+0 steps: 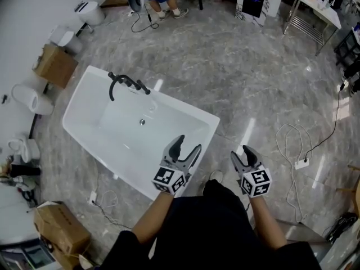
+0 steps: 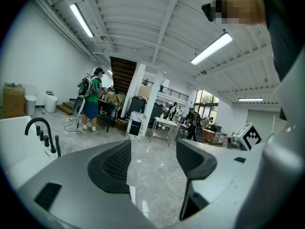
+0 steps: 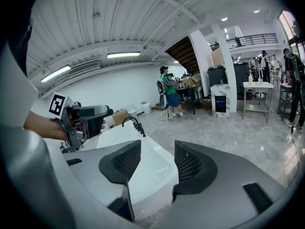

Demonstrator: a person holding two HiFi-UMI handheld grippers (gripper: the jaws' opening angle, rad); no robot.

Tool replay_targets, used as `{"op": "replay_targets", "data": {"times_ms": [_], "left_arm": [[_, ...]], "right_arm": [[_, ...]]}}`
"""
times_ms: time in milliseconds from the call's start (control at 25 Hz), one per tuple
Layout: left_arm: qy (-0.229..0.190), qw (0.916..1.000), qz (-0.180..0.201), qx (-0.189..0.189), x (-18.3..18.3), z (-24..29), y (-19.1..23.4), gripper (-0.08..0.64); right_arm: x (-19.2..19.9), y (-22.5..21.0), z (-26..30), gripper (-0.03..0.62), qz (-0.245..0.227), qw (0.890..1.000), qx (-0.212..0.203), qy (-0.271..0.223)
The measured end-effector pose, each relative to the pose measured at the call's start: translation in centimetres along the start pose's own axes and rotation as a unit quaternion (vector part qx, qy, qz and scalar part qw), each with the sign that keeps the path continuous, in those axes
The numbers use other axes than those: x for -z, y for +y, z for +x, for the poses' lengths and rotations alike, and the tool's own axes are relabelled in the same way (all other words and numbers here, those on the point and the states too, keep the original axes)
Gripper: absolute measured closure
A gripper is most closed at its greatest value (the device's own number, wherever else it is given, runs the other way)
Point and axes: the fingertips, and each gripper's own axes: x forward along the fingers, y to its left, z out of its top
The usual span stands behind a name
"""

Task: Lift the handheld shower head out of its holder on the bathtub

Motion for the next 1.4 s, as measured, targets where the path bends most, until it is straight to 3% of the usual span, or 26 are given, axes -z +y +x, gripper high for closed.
{"op": "replay_targets", "data": {"times_ms": [200, 760, 880, 1160, 1400], "left_arm": [[-0.015, 0.9998, 0.000, -0.009, -0.4, 1.2, 0.0, 0.287], [-0.010, 0.9990, -0.029, -0.031, 1.6, 2.2, 6.2, 0.287], [-0.020, 0.9980, -0.044, -0.040, 0.5, 3.2, 8.1, 0.284], [-0.027, 0.9984, -0.030, -0.039, -0.8, 4.8, 10.9, 0.284], [-0.032, 0.9964, -0.040, -0.068, -0.8, 5.2, 16.5, 0.284]], "right_arm": [[-0.5, -0.5, 0.2, 0.402, -0.034, 0.999, -0.018, -0.003], [-0.8, 1.3, 3.0, 0.402, -0.031, 0.999, -0.022, 0.016], [-2.0, 1.4, 3.8, 0.402, -0.031, 0.999, -0.024, 0.016], [-5.8, -0.6, 6.7, 0.402, -0.036, 0.999, -0.004, 0.005], [-7.9, 1.1, 11.4, 0.403, -0.069, 0.997, -0.024, 0.000]]}}
